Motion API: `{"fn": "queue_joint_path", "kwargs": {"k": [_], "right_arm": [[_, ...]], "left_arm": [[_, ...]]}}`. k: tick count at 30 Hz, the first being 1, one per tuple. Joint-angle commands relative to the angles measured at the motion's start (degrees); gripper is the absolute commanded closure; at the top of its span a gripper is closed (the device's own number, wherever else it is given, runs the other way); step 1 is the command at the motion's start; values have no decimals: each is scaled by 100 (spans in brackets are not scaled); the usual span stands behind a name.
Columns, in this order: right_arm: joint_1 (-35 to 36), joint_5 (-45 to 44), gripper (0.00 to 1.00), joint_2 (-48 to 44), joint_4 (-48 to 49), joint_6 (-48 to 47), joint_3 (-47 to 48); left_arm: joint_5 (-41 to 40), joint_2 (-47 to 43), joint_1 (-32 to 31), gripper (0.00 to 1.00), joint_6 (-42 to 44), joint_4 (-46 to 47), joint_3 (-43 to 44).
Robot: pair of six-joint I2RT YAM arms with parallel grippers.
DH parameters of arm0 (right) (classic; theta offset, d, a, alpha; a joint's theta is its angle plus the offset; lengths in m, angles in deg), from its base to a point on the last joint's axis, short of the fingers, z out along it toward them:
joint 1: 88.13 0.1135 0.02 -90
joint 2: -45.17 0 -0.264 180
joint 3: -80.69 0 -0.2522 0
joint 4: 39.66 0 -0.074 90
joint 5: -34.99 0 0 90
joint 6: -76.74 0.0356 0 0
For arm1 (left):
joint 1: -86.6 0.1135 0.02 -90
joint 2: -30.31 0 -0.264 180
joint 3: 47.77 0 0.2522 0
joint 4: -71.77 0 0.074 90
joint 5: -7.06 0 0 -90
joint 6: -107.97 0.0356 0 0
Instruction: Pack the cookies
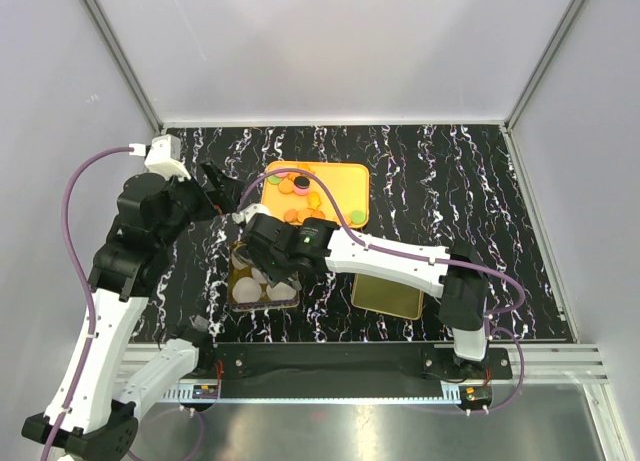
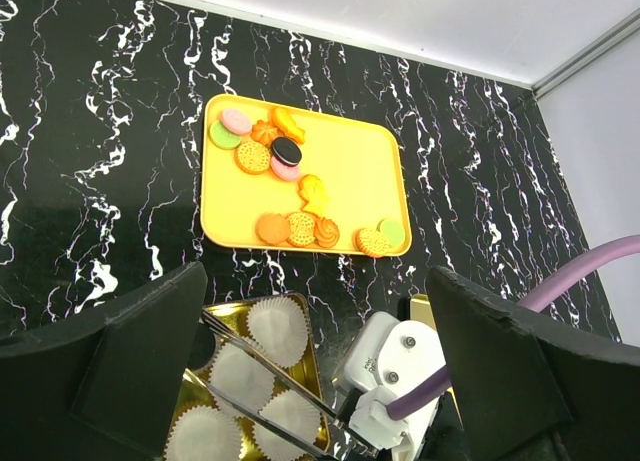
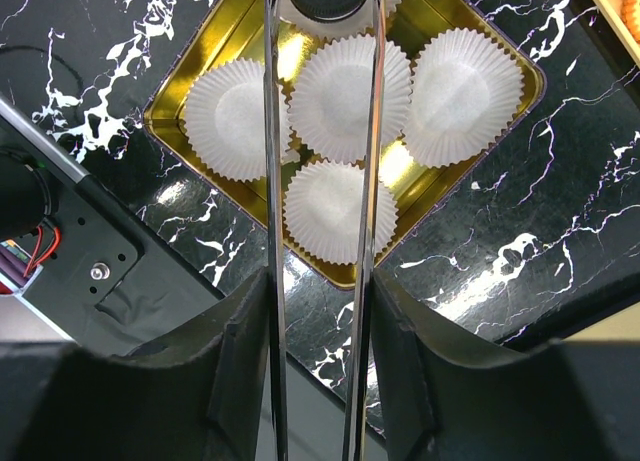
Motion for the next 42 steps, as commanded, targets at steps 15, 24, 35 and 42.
{"fn": "queue_joint_path", "kwargs": {"k": [15,24,35,42], "right_arm": [[15,-154,54,-99,263,-26,114],[-302,-67,57,-117,359,-26,-123],[-592,-128,58,-213,394,-26,-369],[-654,-40,58,-520,499,-105,-413]], "left_arm": [[104,-95,-25,1,-21,291,-62],[95,-86,-25,1,-4,291,-79],[122,-25,-25,1,-21,344,-123],[122,-25,-25,1,-4,335,-132]]}}
